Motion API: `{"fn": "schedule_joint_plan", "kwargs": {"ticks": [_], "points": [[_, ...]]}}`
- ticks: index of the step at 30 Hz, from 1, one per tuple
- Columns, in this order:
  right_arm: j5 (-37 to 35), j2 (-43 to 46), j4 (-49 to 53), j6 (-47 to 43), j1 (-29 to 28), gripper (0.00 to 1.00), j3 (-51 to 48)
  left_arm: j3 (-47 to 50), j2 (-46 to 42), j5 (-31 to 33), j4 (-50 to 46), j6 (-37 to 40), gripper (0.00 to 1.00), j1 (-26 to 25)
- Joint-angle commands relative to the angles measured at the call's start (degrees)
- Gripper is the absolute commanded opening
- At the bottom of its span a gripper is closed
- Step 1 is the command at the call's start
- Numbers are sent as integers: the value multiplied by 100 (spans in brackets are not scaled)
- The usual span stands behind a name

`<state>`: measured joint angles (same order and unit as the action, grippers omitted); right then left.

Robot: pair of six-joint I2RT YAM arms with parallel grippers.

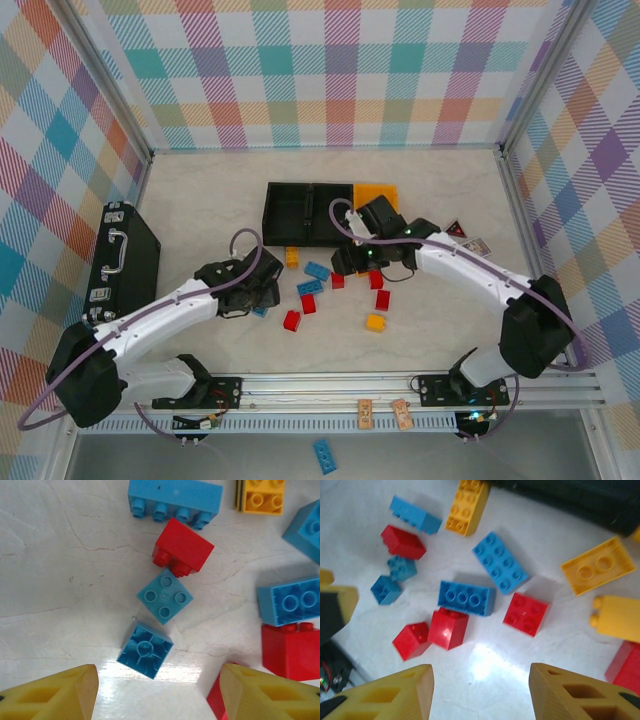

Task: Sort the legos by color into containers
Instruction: Pick up the lego from the bottom-left of the table.

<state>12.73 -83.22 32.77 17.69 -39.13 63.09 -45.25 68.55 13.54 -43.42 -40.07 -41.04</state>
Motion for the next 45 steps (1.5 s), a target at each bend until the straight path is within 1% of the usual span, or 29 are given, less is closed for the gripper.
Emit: {"fn": "schedule_joint_plan", "kwargs": {"ticks": [1, 9, 15, 20, 24, 29, 34, 38, 40, 45], "points": [[461, 265, -370, 2, -81, 54, -292, 79, 335, -234, -121, 463, 66, 144], [534, 290, -520, 199, -112, 53, -655, 76, 974, -457, 152, 775, 67, 190], [641, 136, -657, 245, -158, 53, -662, 99, 1346, -447, 335, 874, 68, 260], [682, 45, -746, 302, -189, 53, -690, 135, 1596, -447, 408, 920, 66, 305], [696, 2, -799, 332, -208, 53, -719, 177, 1706, -542, 542, 949, 60, 308], [669, 8, -843, 363, -217, 53, -769, 164, 1801, -661, 545, 983, 43, 307], [669, 24, -870, 410, -226, 52, -823, 134, 1623, -827, 372, 971, 26, 302], [686, 69, -924, 445, -222, 52, -825, 71, 1205, -898, 191, 858, 23, 302], [697, 78, -940, 461, -226, 52, -799, -44, 967, -948, 133, 809, 23, 298], [616, 103, -1047, 557, -226, 52, -708, -603, 686, -801, -56, 812, 23, 320]]}}
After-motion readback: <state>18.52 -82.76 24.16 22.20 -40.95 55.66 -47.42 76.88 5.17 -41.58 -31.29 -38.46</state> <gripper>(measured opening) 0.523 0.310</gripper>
